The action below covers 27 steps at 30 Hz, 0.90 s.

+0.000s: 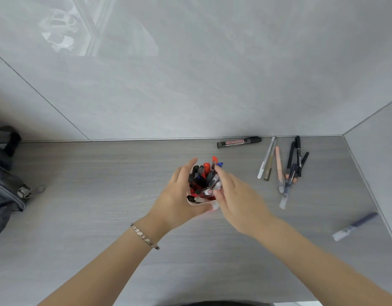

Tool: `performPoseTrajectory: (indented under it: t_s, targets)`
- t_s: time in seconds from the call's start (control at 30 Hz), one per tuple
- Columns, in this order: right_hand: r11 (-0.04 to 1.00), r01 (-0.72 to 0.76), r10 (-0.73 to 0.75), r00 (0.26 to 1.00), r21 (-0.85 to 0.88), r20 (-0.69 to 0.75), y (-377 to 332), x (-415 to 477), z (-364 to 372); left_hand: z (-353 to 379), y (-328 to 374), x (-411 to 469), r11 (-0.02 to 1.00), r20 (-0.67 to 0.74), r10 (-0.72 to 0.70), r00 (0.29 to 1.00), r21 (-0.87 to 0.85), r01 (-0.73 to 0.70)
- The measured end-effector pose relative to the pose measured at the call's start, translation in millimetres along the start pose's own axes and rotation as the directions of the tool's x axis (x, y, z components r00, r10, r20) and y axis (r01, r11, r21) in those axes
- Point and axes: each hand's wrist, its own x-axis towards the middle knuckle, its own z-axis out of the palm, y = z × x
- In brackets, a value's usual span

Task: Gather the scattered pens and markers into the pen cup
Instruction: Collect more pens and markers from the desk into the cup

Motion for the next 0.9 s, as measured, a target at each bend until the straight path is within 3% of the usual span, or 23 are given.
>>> performPoseTrajectory:
  t_s: [0.1, 0.17, 0.23, 0.37, 0.57, 0.63, 0.73, 0.8, 0.9]
  targets:
    - [0.964, -0.082, 0.138, 0.967, 0.253, -0.213, 24, 16, -15, -2, 1, 4, 0.998, -0.058, 0.040, 0.998, 0.059, -0.036]
    - [0.969, -0.200, 0.233, 0.935, 0.145, -0.269, 54, 46, -22, -2, 2, 10, 0.981, -0.084, 0.134, 0.987, 0.152, -0.120]
    - [0.956, -0.285, 0.271, 0.948, -0.064, -0.168, 84, 79, -22, -1, 6, 16, 0.947, -0.082, 0.214, 0.973, 0.260, -0.187]
    - [0.896, -0.248, 0.269, 0.963, -0.369, 0.006, 127, 117, -12, 3, 8, 28, 0.831, -0.064, 0.382, 0.922, 0.460, -0.313]
    - [0.868, -0.280, 0.326, 0.944, -0.411, 0.046, 133, 122, -14, 16, 13, 41, 0.787, -0.104, 0.489, 0.866, 0.482, -0.386]
    - [0.900, -0.262, 0.291, 0.956, -0.347, 0.032, 131, 113, -18, 21, 17, 43, 0.830, -0.148, 0.459, 0.876, 0.424, -0.363]
    - [0.965, -0.260, 0.256, 0.963, -0.038, -0.080, 114, 79, -36, 22, 18, 39, 0.930, -0.236, 0.335, 0.912, 0.240, -0.279]
    - [0.961, -0.230, 0.246, 0.964, 0.153, -0.097, 103, 51, -51, 17, 16, 34, 0.965, -0.277, 0.264, 0.924, 0.083, -0.250]
    - [0.932, -0.190, 0.225, 0.971, 0.308, -0.084, 78, 8, -77, 11, 14, 28, 0.971, -0.288, 0.187, 0.939, -0.087, -0.220]
